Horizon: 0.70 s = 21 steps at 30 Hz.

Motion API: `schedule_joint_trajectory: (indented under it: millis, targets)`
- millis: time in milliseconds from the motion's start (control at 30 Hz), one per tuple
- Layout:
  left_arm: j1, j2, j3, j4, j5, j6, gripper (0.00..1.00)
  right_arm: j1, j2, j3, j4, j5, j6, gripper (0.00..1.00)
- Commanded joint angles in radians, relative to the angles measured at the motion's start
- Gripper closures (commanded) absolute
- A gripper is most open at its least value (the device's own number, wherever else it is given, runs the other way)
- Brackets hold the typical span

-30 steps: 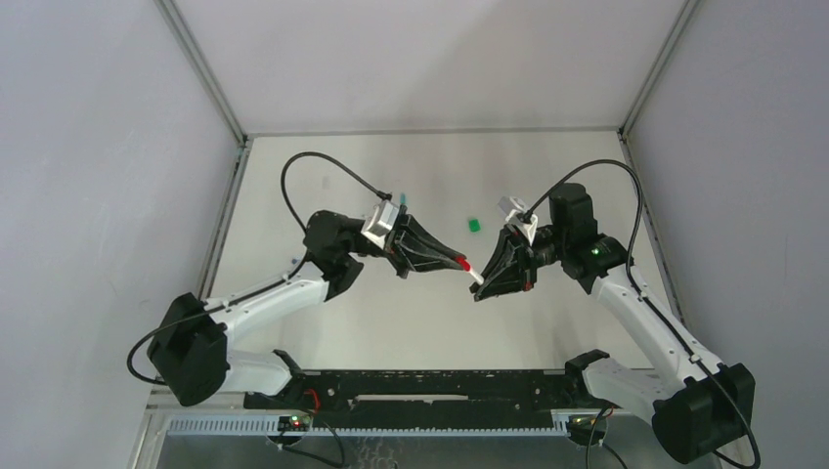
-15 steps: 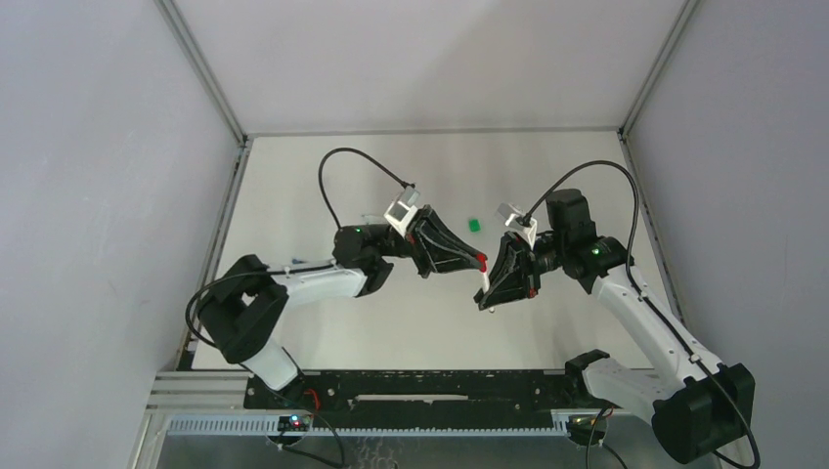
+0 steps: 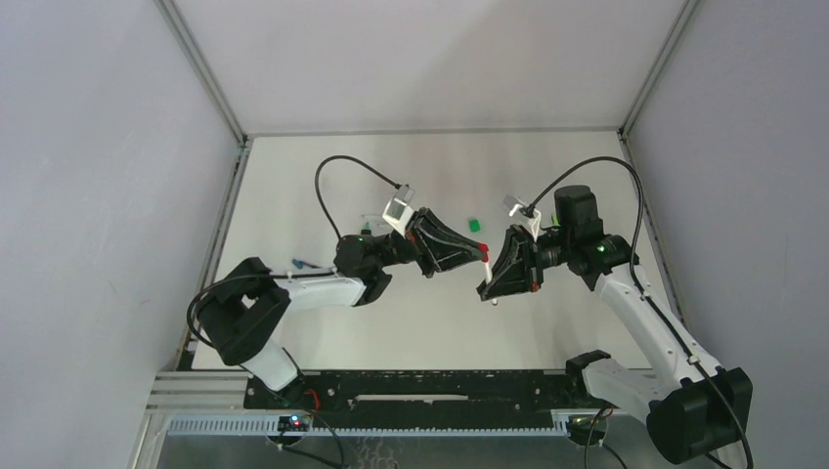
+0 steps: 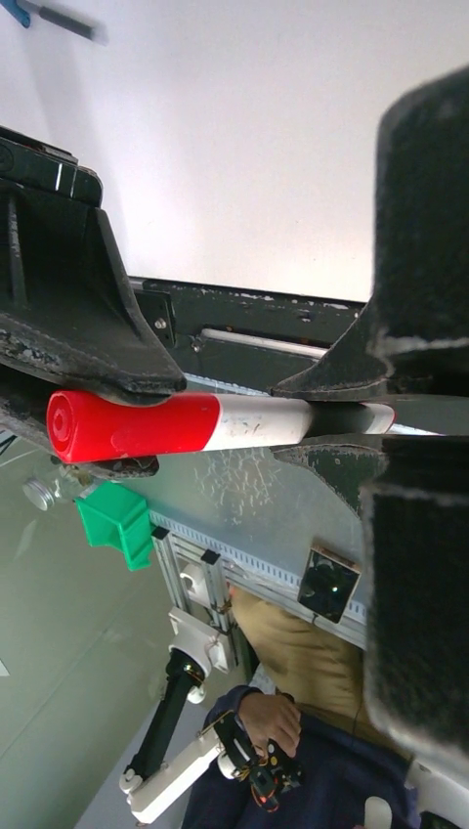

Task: Insert the pens into the pen caps
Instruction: Press the pen cap onto the pen.

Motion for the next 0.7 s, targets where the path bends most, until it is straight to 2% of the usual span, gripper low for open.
schedule_joint_trajectory:
  millis: [0,167,267,333,467,667]
  targets:
    - [-0.144,0.083,-0.081,-0.090,0.363,-0.001,1.00,-0.020,0.005,0.161,0.160,0.032,0.002,1.00]
    - [-0.120,0.031,-0.090,-0.091,0.285,0.006,0.93,0.042,0.046,0.161,-0.020,0.118,-0.180,1.00]
    - [-0.084,-0.035,-0.112,-0.091,0.235,0.016,0.81,0.036,0.065,0.160,-0.060,0.118,-0.211,1.00]
    - [-0.057,-0.092,-0.137,-0.090,0.216,0.028,0.68,0.030,0.071,0.161,-0.071,0.099,-0.217,1.00]
    - [-0.016,-0.156,-0.175,-0.091,0.228,0.052,0.48,0.026,0.078,0.161,-0.099,0.065,-0.246,1.00]
    - [0.043,-0.206,-0.230,-0.096,0.218,0.092,0.36,0.012,0.071,0.161,-0.167,0.055,-0.338,1.00]
